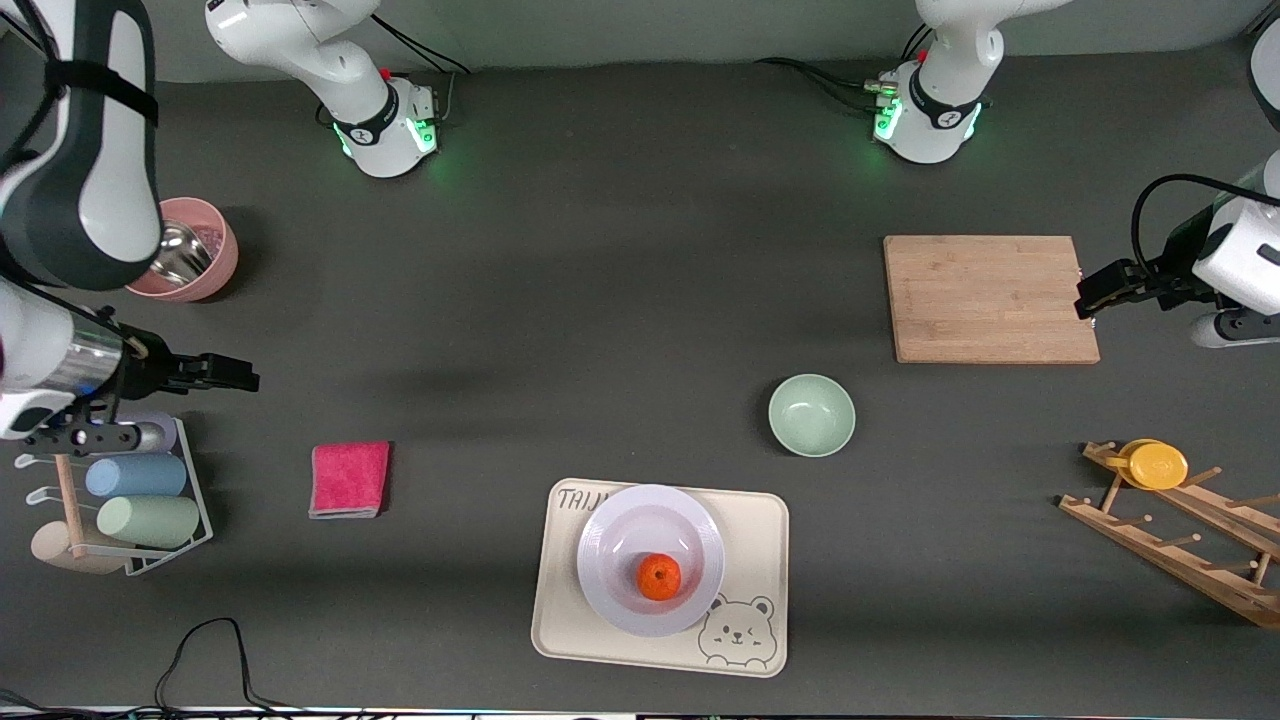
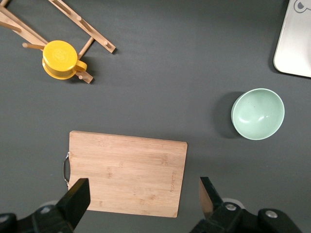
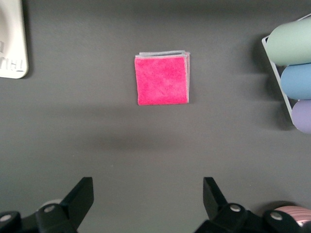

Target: Place orange and plate with both arms

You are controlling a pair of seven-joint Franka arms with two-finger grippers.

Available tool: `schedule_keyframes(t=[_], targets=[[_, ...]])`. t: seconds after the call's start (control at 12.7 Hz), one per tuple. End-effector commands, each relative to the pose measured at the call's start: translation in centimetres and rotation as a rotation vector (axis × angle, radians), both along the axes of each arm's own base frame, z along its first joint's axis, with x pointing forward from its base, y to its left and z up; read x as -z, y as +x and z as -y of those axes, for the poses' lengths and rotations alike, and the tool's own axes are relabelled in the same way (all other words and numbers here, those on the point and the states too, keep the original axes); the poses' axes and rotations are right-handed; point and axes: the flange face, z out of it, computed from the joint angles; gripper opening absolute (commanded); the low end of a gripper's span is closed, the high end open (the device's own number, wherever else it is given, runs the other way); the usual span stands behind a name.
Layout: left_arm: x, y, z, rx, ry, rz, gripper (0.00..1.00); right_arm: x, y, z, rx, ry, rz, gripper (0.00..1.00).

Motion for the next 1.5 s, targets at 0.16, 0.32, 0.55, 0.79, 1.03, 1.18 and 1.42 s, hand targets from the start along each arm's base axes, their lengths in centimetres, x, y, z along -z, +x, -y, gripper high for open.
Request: schedule_keyframes(t=[0.16, 0.32, 0.55, 0.79, 1.03, 1.18, 1.42], targets=[[-4.9, -3.3, -0.7, 0.008, 0.028, 0.003, 1.0, -3.4, -3.0, -2.9, -0.013, -0.071, 0.021, 1.0], [-5.3, -3.8, -1.9, 0.054, 0.015, -0.028, 1.0, -3.9, -4.0, -2.9, 0.021, -0.077, 0.043, 1.0], [-6.2, -3.9, -4.3, 0.013, 0.002, -0.009, 1.0, -4.3, -6.9, -1.3, 0.019, -0.017, 0.06, 1.0], [-7.0, -3.9, -4.6, -0.007, 0.004, 0.006, 1.0, -5.9, -9.3, 1.7, 0.04, -0.009, 0.081, 1.0], [-7.8, -3.6, -4.7, 0.0, 0.004, 0.019, 1.0, -5.7, -10.4, -0.1, 0.012, -0.056, 0.074, 1.0], [-7.6, -3.8, -4.6, 0.009, 0.005, 0.0, 1.0, -6.8, -10.9, 0.5, -0.033, -0.042, 0.094, 1.0], [-7.6, -3.8, -4.4, 0.006, 0.005, 0.0, 1.0, -7.4, -11.3, 1.9, -0.012, -0.032, 0.095, 1.0]])
